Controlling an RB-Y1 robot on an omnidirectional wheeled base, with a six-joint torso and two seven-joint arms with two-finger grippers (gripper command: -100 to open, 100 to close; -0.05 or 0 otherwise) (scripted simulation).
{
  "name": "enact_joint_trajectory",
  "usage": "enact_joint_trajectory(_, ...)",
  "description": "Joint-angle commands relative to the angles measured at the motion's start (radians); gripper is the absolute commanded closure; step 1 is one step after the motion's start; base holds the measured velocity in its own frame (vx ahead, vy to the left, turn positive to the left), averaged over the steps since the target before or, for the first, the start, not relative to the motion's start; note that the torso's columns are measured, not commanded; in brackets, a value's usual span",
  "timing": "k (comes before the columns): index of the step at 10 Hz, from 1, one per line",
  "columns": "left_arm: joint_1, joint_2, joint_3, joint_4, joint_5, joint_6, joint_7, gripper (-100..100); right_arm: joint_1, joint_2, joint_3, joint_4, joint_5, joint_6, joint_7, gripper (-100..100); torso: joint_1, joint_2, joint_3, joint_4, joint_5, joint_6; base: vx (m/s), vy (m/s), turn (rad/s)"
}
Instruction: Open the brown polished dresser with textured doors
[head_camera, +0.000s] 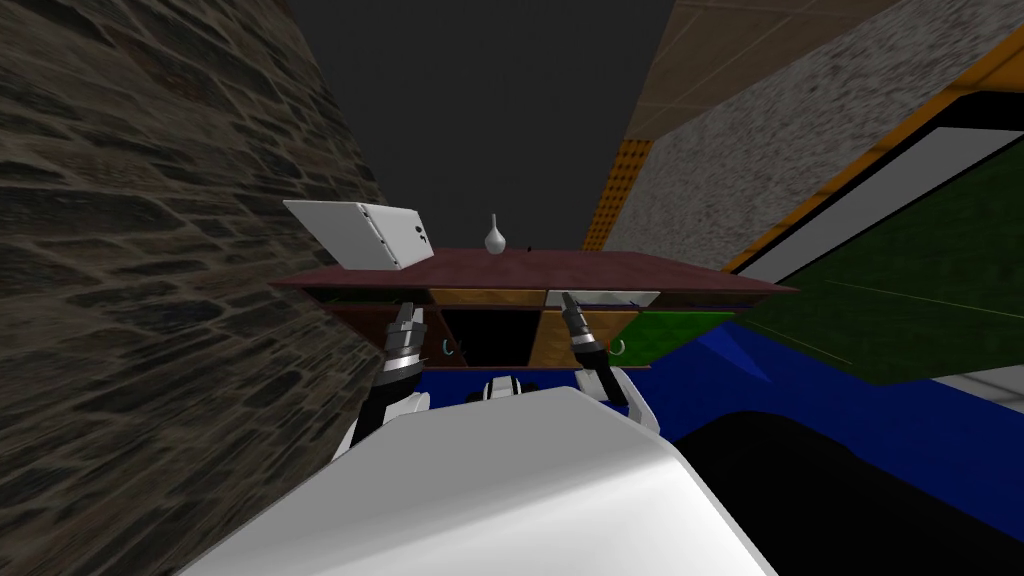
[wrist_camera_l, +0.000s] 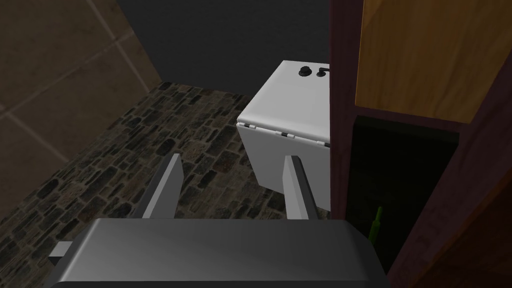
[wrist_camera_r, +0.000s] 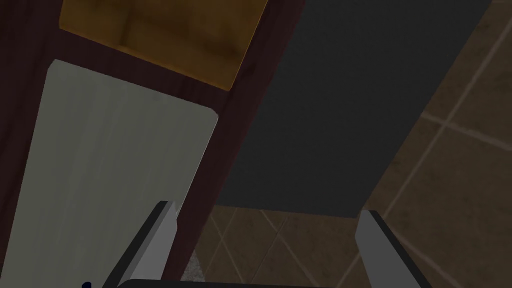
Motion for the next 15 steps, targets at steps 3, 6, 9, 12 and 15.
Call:
enact_joint_trajectory(3, 0.000, 0.000, 0.000, 0.000, 0.000, 0.000, 0.000, 0, 0.006, -0.057, -0.008, 0.013, 0.123, 0.053, 0.038, -100, 0.001, -0.001, -0.001, 0.000, 0.000, 0.000, -0.002, 0.085, -0.015)
enact_joint_trajectory(6, 0.000, 0.000, 0.000, 0.000, 0.000, 0.000, 0.000, 0, 0.010, -0.103, -0.015, 0.021, 0.212, 0.102, 0.071, -100, 0.001, -0.001, 0.000, 0.000, 0.000, 0.000, -0.010, 0.086, -0.017)
enact_joint_trajectory(9, 0.000, 0.000, 0.000, 0.000, 0.000, 0.000, 0.000, 0, 0.012, -0.126, -0.018, 0.026, 0.284, 0.128, 0.088, -100, 0.002, -0.001, -0.001, 0.000, 0.001, 0.000, -0.003, 0.089, -0.016)
enact_joint_trajectory(12, 0.000, 0.000, 0.000, 0.000, 0.000, 0.000, 0.000, 0, 0.016, -0.176, -0.024, 0.035, 0.374, 0.181, 0.124, -100, 0.001, -0.001, -0.001, 0.000, 0.000, 0.000, -0.002, 0.095, -0.016)
enact_joint_trajectory(15, 0.000, 0.000, 0.000, 0.000, 0.000, 0.000, 0.000, 0, 0.018, -0.201, -0.026, 0.041, 0.456, 0.208, 0.143, -100, 0.002, 0.000, 0.000, 0.000, 0.000, 0.000, -0.010, 0.093, -0.011)
